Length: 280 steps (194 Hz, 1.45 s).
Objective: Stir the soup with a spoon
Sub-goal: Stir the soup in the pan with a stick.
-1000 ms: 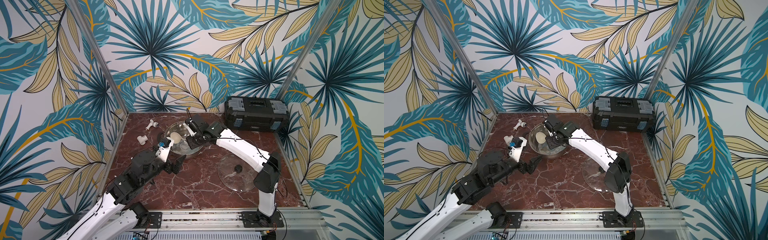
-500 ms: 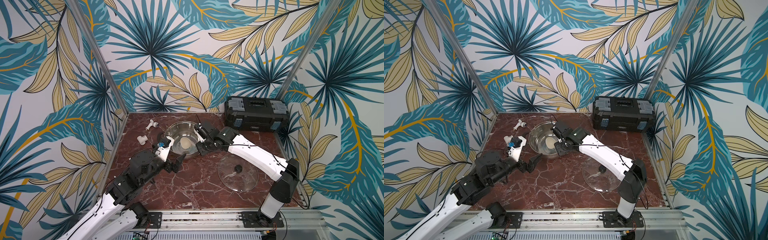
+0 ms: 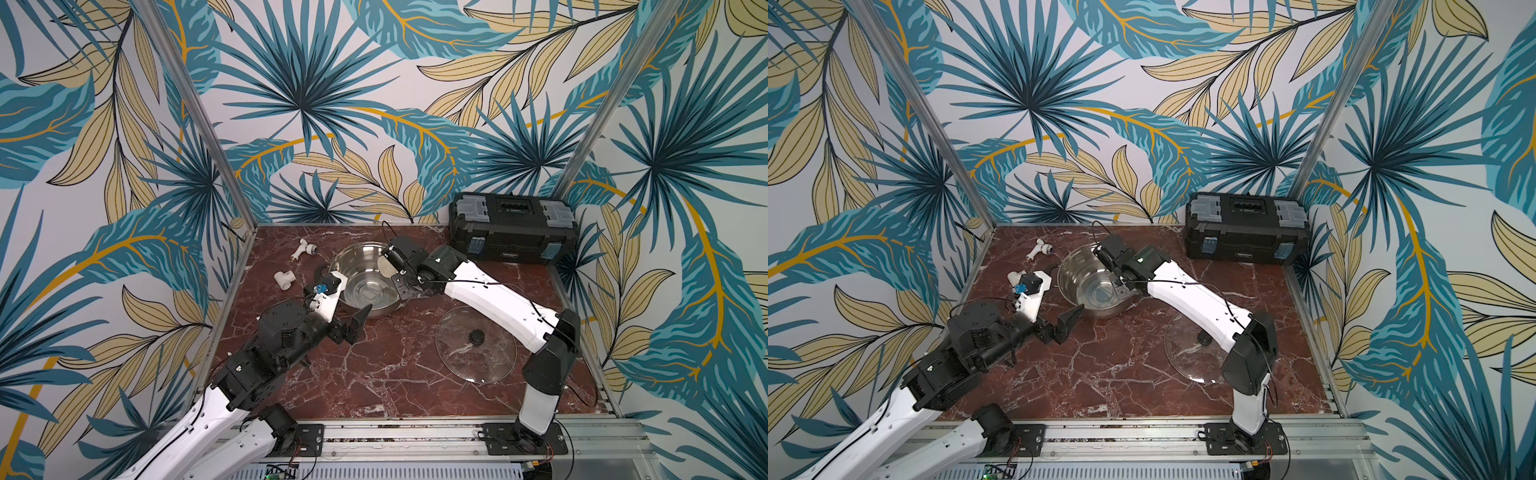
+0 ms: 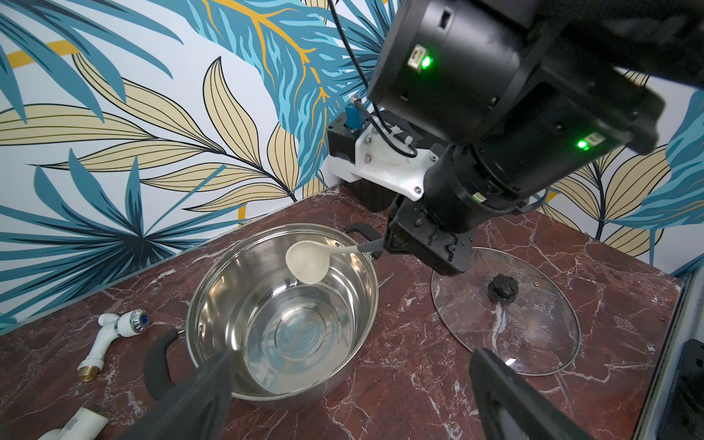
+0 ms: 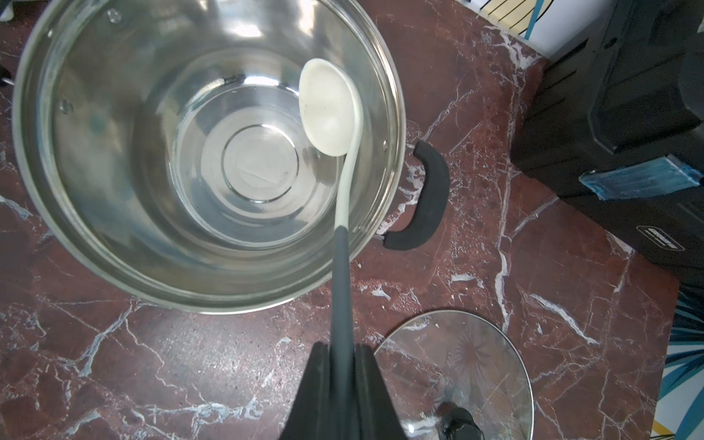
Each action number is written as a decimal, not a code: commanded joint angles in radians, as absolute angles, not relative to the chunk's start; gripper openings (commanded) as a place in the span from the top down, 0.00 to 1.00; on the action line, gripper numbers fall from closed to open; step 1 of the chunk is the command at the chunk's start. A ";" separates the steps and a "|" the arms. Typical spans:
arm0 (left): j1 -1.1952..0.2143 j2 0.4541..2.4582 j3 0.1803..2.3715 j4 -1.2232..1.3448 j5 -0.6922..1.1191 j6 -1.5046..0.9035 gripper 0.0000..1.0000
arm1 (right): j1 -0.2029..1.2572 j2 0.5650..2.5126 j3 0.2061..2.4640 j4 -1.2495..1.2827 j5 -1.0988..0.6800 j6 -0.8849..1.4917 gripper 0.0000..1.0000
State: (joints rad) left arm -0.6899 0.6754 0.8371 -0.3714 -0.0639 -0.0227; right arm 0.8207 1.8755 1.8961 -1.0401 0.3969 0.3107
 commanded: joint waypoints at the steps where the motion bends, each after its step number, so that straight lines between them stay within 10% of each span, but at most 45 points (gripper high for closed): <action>1: -0.686 0.652 0.804 -0.330 -0.069 -0.020 0.00 | 0.823 1.915 1.946 -0.999 0.384 0.316 1.00; 147: -0.686 0.649 0.790 -0.329 -0.058 -0.025 0.00 | 0.825 1.834 1.860 -0.966 0.061 0.308 1.00; 280: -0.686 0.679 0.768 -0.289 -0.070 -0.008 0.00 | 0.823 1.796 1.827 -1.106 0.377 0.263 1.00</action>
State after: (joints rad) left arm -0.6899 0.6743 0.8036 -0.3317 -0.0635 -0.0219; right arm 0.8207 1.7435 1.7706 -1.0866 0.2737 0.2714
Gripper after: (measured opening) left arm 0.999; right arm 0.115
